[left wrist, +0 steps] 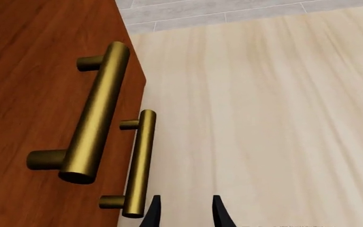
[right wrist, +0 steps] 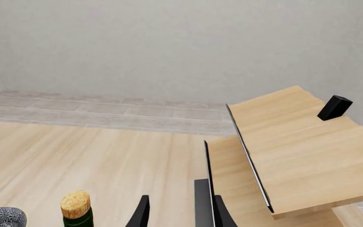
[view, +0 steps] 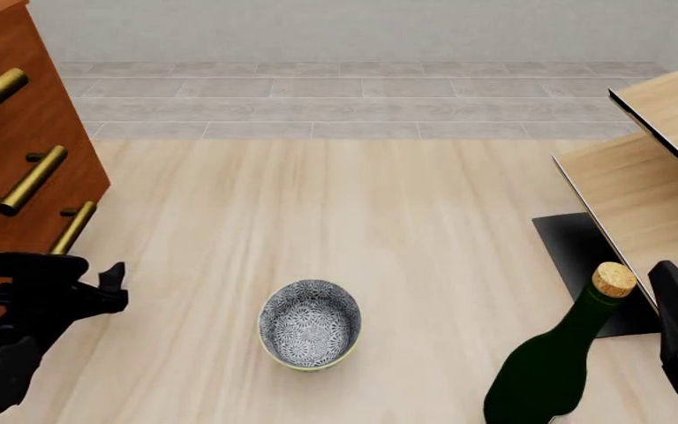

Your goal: Close the bottom drawer of the cabinet.

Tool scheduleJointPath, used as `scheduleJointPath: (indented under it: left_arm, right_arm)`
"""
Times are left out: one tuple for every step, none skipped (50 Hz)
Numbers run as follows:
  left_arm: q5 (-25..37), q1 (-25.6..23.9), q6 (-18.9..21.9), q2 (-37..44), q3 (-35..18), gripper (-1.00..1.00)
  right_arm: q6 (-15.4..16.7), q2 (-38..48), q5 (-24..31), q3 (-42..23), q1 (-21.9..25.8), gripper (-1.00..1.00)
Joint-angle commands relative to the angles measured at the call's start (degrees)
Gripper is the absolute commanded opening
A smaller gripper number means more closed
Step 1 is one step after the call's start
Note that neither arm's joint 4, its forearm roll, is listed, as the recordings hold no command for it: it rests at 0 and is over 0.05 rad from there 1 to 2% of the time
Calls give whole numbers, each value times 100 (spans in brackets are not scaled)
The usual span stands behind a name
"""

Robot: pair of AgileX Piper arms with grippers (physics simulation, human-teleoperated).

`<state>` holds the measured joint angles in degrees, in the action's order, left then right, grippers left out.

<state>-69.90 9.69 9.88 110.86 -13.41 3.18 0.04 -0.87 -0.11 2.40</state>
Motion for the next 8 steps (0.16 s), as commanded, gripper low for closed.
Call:
scheduleJointPath:
  left_arm:
    - [2, 429, 144, 296, -119, 100]
    - [2, 424, 144, 296, -123, 100]
    - [2, 413, 123, 287, -118, 100]
    - [2, 405, 115, 289, -117, 100]
    - [2, 399, 125, 277, -113, 100]
    - [2, 386, 112, 258, -103, 100]
    - [2, 361, 80, 222, -72, 100]
    - [2, 354, 84, 198, -55, 100]
  right_arm:
    - [-2, 0, -1, -1, 1, 100]
    - [0, 0, -1, -2, 1, 100]
    - [1, -1, 0, -3, 1, 100]
    - [0, -1, 1, -3, 2, 100]
    - [0, -1, 0, -4, 3, 100]
    - [1, -1, -1, -3, 4, 100]
    - [1, 0, -1, -3, 5, 100]
    - [0, 0, -2, -4, 8, 100]
